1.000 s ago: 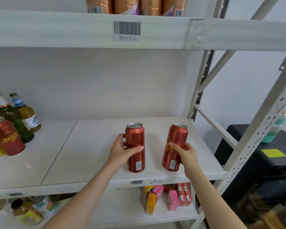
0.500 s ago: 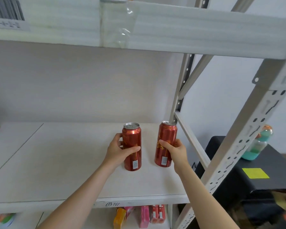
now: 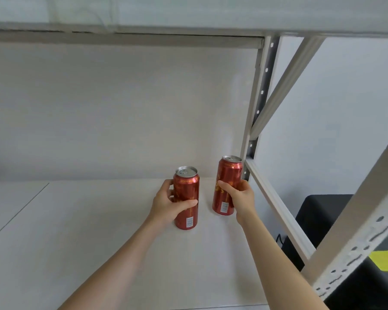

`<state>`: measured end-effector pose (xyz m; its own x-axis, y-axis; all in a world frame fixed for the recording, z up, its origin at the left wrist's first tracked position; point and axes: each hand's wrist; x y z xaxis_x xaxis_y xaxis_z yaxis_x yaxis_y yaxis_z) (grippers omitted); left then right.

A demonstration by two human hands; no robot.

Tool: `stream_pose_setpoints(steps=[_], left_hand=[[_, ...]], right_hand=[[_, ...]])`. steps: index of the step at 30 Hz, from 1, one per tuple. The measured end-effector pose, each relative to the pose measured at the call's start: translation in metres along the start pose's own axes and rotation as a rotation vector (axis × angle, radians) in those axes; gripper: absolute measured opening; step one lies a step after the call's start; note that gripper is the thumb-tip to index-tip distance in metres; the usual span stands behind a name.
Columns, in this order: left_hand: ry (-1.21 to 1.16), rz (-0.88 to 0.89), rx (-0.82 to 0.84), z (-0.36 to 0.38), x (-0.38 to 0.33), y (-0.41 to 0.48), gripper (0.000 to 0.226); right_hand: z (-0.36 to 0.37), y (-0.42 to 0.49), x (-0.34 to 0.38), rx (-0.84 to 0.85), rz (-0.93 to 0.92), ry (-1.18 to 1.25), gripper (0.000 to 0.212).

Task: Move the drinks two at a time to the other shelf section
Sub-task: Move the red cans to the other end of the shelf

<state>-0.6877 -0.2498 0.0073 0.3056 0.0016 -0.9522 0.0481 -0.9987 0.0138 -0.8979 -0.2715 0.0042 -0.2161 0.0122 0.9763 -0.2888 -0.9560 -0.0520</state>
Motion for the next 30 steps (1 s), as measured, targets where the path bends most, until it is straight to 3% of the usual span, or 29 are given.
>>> stream_pose_setpoints(steps=[4, 18, 26, 30], left_hand=[[-0.017, 0.023, -0.006, 0.003, 0.004, 0.02, 0.073], [-0.015, 0.083, 0.025, 0.008, 0.02, 0.041, 0.075], [-0.019, 0.084, 0.03, 0.008, 0.021, 0.036, 0.079], [-0.055, 0.066, 0.051, 0.002, 0.016, 0.033, 0.068]], right_hand=[[0.004, 0.03, -0.005, -0.021, -0.021, -0.026, 0.055], [0.011, 0.076, -0.019, 0.014, -0.087, -0.074, 0.06], [-0.001, 0.062, -0.029, 0.051, -0.045, -0.033, 0.067], [-0.015, 0.034, -0.036, -0.016, -0.031, -0.036, 0.078]])
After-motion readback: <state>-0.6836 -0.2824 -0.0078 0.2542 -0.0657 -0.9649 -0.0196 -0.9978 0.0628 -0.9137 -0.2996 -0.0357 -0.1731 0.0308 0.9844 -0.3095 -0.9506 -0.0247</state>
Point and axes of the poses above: each hand's wrist, its own y-axis towards the middle knuckle, its own z-axis out of the palm, x = y × z, and after that the axes turned 5 degrees about y, right-handed
